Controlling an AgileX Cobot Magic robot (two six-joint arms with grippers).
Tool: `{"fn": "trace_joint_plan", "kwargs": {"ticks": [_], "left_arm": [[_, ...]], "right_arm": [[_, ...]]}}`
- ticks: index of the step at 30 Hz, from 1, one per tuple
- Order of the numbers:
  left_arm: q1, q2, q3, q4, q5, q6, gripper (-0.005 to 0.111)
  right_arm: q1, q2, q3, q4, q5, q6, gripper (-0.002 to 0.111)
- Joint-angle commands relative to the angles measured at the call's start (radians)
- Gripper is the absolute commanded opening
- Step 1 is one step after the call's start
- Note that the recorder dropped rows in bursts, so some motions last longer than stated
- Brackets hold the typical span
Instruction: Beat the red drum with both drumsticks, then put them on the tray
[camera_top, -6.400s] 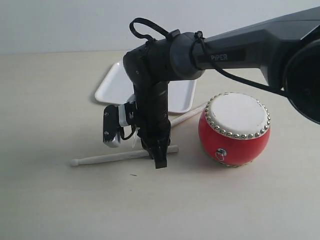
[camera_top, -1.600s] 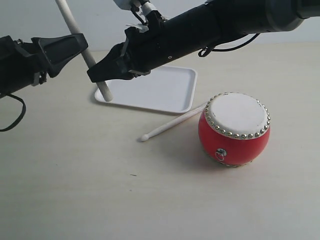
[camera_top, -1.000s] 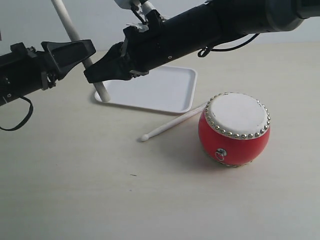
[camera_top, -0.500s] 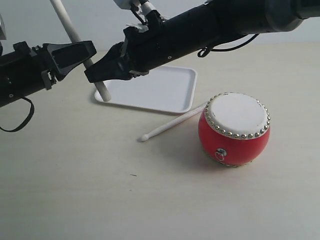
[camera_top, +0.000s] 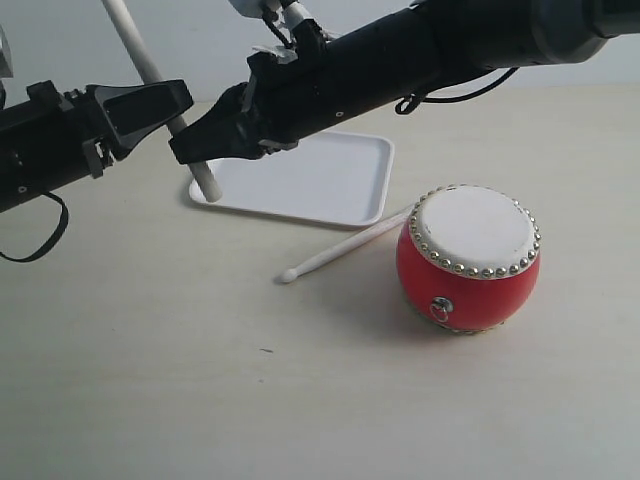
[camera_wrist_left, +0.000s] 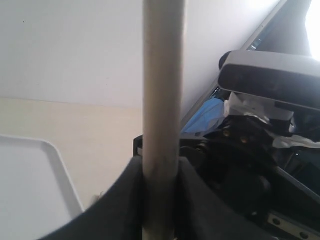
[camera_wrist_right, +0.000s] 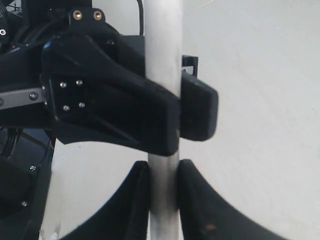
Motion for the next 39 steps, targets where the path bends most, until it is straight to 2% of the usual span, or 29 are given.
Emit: {"fn": "trace_joint_plan", "kwargs": {"ticks": [1,6,9,11,16,17,19,23,26,28,32,35,39], "left_arm": [[0.002,0.003,-0.006,-0.007,0.025,-0.006,0.0],[0.002,0.003,-0.006,-0.002,0.025,-0.034,0.0],[0.002,0.001,-0.006,-0.002,0.025,-0.034,0.0],[0.002,-0.003,-0.006,0.001,0.025,-0.034,0.0],[0.038,-0.029,-0.027,0.065,0.025,-0.05,0.0],[0.053,-0.037,-0.043,0.103,0.025,-0.079,0.0],[0.078,-0.053,-0.079,0.192,0.027,-0.149,0.0],[0.117,-0.083,-0.168,0.406,0.168,-0.255,0.0],[0.124,-0.109,-0.205,0.52,0.349,-0.336,0.0],[0.124,-0.127,-0.212,0.568,0.492,-0.362,0.0],[0.124,-0.146,-0.212,0.618,0.71,-0.411,0.0],[0.124,-0.149,-0.212,0.626,0.739,-0.423,0.0],[0.124,-0.149,-0.212,0.677,0.755,-0.45,0.0]], "right_arm": [[-0.002,-0.004,0.003,0.073,0.044,0.0,0.004],[-0.002,-0.004,0.003,0.08,0.041,0.01,0.0],[-0.002,-0.004,0.003,0.069,0.044,0.017,0.008],[-0.002,-0.004,0.003,0.069,0.044,0.017,0.023],[-0.004,-0.019,0.003,0.083,0.025,0.025,0.074],[-0.004,-0.029,0.001,0.083,0.008,0.024,0.078],[-0.006,-0.056,0.001,0.065,-0.055,0.024,0.079],[-0.006,-0.118,-0.011,-0.022,-0.213,0.027,0.076],[-0.006,-0.155,-0.051,-0.19,-0.316,0.149,0.073],[-0.006,-0.167,-0.101,-0.366,-0.341,0.272,0.068],[-0.006,-0.158,-0.237,-0.782,-0.284,0.637,0.06],[-0.006,-0.126,-0.362,-1.036,-0.158,0.806,0.06],[-0.006,-0.062,-0.525,-1.239,-0.02,0.863,0.06]]}}
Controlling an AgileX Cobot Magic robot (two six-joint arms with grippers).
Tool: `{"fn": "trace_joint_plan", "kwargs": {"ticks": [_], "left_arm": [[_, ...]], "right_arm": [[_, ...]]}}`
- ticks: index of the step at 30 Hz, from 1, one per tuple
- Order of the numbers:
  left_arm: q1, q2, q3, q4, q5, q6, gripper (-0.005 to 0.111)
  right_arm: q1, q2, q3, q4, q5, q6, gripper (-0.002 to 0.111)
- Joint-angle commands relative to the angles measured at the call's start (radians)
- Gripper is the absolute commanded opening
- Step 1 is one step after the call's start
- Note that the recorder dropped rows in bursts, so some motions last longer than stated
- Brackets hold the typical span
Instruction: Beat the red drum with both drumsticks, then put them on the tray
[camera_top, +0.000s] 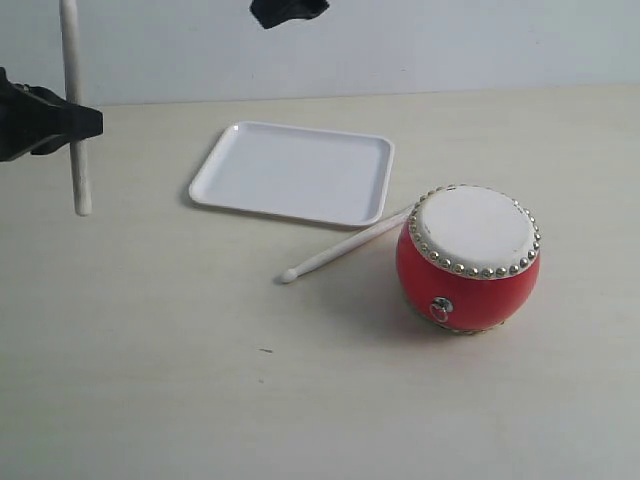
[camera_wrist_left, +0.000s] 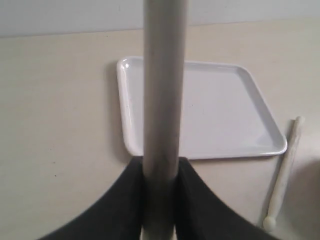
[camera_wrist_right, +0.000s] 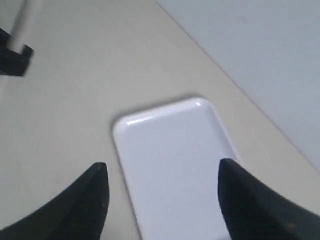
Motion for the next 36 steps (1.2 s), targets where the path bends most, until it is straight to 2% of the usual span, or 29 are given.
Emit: {"fn": "trace_joint_plan", "kwargs": {"ticks": [1,7,10,18,21,23,36], "left_arm": [[0.001,-0.01,-0.005,0.049,0.046,-0.041,0.0],[-0.001,-0.011,-0.005,0.142,0.177,-0.123,0.0],[-0.001,-0.023,-0.005,0.195,0.219,-0.172,0.0],[-0.001,-0.055,-0.005,0.195,0.233,-0.19,0.0],[-0.001,-0.062,-0.005,0.195,0.233,-0.19,0.0],[-0.001,-0.066,-0.005,0.195,0.233,-0.19,0.0],[-0.001,-0.067,-0.005,0.195,0.231,-0.19,0.0]], "right_arm": [[-0.006,0.075,-0.175,-0.242,0.17,0.084,0.06],[-0.006,0.184,-0.309,-0.391,0.358,-0.035,0.06],[-0.006,0.239,-0.337,-0.418,0.37,-0.118,0.06],[-0.004,0.356,-0.337,-0.248,0.37,-0.366,0.059],[-0.004,0.382,-0.337,-0.261,0.37,-0.42,0.053],[-0.004,0.39,-0.324,-0.279,0.37,-0.444,0.051],[-0.004,0.369,-0.107,-0.286,0.37,-0.619,0.051]]}}
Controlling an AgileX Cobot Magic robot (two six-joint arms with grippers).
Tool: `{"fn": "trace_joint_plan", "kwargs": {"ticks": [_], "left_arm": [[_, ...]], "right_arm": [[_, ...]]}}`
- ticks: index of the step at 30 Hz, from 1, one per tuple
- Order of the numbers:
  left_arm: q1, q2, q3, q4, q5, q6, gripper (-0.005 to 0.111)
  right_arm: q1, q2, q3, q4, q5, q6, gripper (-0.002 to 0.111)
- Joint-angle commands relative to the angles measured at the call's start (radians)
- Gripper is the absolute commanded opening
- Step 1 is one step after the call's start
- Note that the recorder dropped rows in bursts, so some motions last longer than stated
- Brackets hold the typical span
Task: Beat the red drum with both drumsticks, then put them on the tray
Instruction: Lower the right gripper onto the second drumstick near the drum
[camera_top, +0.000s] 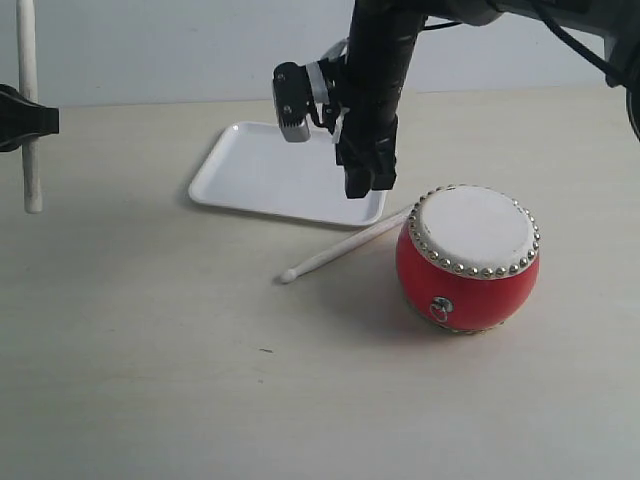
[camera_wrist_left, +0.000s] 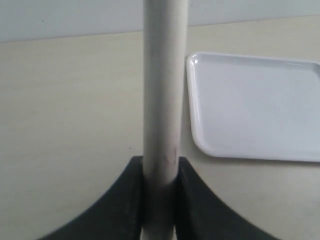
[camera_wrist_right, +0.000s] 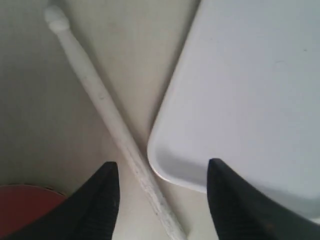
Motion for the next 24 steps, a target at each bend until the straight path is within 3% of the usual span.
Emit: {"fn": "trace_joint_plan", "kwargs": {"ticks": [1,15,24], "left_arm": [[-0.001,-0.009,-0.005,-0.002,0.005,-0.008,0.0],[-0.001,-0.009,-0.005,-0.002,-0.013,-0.005,0.0],[-0.001,-0.009,-0.005,-0.002,-0.029,-0.005,0.0]], "right_arm": [[-0.001,-0.018,0.045,0.0,0.0,-0.041,0.051],[0.012,-0.018,0.167,-0.001,0.0,-0.097,0.046],[0.111,-0.016,0.18,-0.026,-0.053,-0.096,0.046]]}}
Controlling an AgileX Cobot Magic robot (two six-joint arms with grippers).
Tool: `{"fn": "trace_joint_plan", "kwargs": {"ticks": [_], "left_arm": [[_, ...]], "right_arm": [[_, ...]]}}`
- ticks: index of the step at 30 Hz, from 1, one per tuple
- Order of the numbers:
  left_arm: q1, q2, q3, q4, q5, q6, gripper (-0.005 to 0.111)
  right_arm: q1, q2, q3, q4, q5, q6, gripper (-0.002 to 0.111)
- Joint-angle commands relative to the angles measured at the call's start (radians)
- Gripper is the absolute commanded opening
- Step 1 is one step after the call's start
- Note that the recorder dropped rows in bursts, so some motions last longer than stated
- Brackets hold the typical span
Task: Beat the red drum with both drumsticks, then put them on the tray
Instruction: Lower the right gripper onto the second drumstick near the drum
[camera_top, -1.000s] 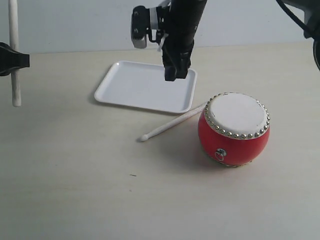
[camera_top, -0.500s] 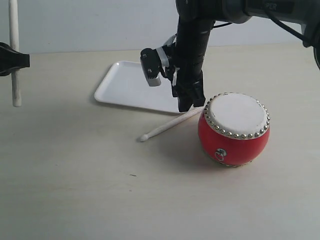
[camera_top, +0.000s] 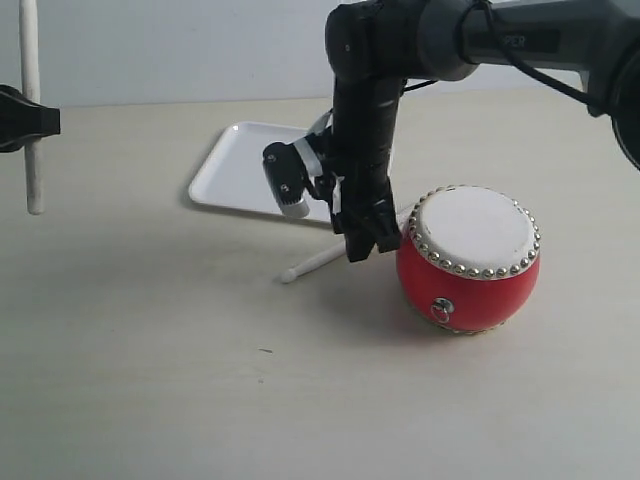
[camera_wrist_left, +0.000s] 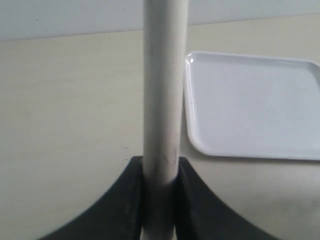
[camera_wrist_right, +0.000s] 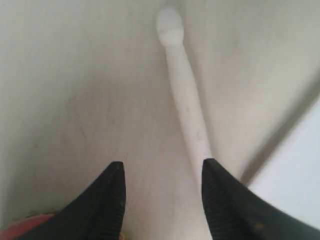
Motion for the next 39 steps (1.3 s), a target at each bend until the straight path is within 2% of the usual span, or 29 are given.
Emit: {"fn": "trace_joint_plan", "kwargs": {"ticks": [1,6,39], "left_arm": [[-0.001,-0.009,-0.005,-0.002,-0.018,-0.005,0.0],[-0.001,-0.009,-0.005,-0.002,-0.03,-0.005,0.0],[-0.001,-0.009,-0.005,-0.002,-0.03,-0.005,0.0]], "right_arm": [[0.036,-0.013,0.003,-0.036,-0.032,-0.005,0.046],[0.036,-0.001,0.003,-0.16,-0.042,0.081,0.041],[0.034,0.064,0.007,-0.214,-0.079,0.129,0.04]]}}
